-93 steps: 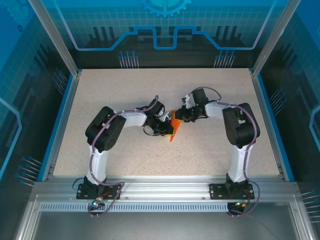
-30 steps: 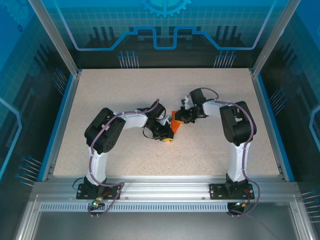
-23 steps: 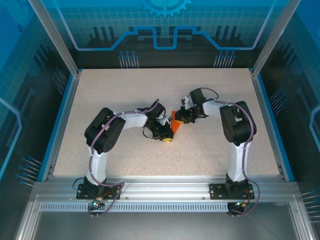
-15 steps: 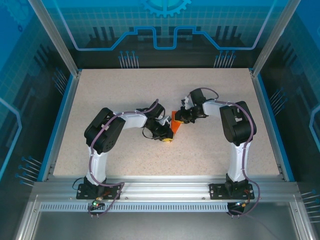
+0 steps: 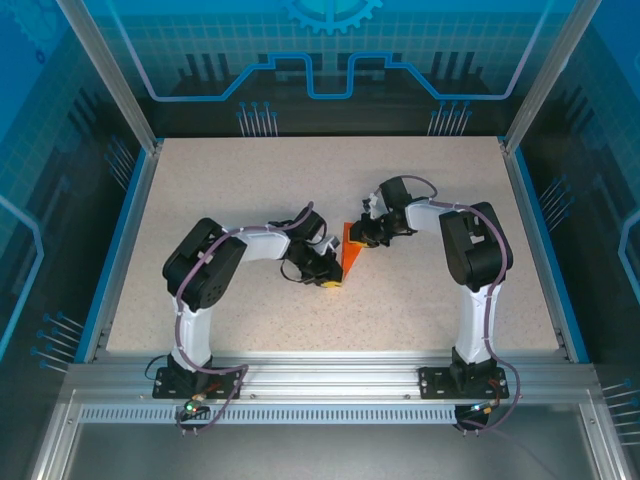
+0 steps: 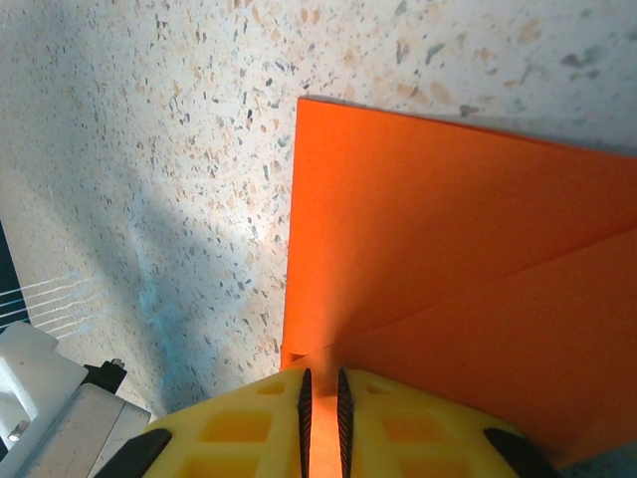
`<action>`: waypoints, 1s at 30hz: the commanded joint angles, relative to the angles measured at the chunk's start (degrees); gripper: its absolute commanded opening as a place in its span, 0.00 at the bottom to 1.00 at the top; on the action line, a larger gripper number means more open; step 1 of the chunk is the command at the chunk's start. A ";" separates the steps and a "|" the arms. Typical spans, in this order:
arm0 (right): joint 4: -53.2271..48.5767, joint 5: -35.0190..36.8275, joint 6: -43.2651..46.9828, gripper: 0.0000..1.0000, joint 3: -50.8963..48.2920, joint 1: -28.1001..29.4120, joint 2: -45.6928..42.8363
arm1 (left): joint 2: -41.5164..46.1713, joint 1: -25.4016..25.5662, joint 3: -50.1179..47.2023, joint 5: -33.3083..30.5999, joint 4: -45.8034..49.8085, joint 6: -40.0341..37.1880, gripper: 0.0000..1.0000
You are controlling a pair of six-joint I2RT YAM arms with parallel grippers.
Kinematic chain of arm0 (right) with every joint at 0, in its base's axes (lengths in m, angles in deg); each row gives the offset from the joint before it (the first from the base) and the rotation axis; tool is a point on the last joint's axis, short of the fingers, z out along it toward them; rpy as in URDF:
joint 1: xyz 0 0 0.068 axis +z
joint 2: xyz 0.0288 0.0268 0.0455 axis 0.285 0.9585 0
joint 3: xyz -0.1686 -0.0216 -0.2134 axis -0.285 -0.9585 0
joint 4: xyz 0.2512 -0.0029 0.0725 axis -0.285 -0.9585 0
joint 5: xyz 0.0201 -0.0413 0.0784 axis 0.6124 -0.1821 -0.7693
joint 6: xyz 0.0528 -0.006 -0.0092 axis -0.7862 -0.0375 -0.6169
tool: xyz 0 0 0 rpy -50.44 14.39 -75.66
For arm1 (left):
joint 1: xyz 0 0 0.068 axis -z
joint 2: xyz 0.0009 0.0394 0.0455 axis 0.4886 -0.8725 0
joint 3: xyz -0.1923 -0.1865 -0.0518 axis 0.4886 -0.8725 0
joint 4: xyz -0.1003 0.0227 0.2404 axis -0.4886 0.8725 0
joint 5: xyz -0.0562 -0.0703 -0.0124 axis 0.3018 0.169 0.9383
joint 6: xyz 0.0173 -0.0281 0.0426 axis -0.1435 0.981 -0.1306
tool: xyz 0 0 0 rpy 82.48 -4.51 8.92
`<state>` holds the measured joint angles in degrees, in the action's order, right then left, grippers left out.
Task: Fold a paper plane with a square sheet of paper (fold left side to right side)
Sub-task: Fold the wing for the fifth time at the center of the table.
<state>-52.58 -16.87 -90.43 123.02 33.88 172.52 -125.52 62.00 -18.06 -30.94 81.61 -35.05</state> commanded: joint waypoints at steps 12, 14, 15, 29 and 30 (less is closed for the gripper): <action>-4.57 2.86 1.04 0.18 -0.56 0.17 2.53 | 4.72 -0.28 4.00 0.21 5.20 0.44 0.12; -4.45 2.85 0.88 0.18 -0.70 0.17 2.53 | 3.57 -0.32 5.52 0.51 5.21 0.40 0.12; -4.40 2.77 0.84 0.18 -0.66 0.17 2.53 | 2.86 -0.29 6.10 0.71 5.17 0.38 0.13; -4.75 2.94 1.06 0.19 -0.50 0.16 2.44 | -3.65 -0.23 7.45 -0.95 6.58 -1.66 0.14; -4.77 3.02 1.13 0.18 -0.49 0.12 2.40 | -3.65 -0.28 6.73 -0.98 6.59 -1.66 0.14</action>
<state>-52.67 -16.91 -90.43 123.11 33.88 172.56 -129.00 62.00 -10.00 -31.43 86.00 -35.29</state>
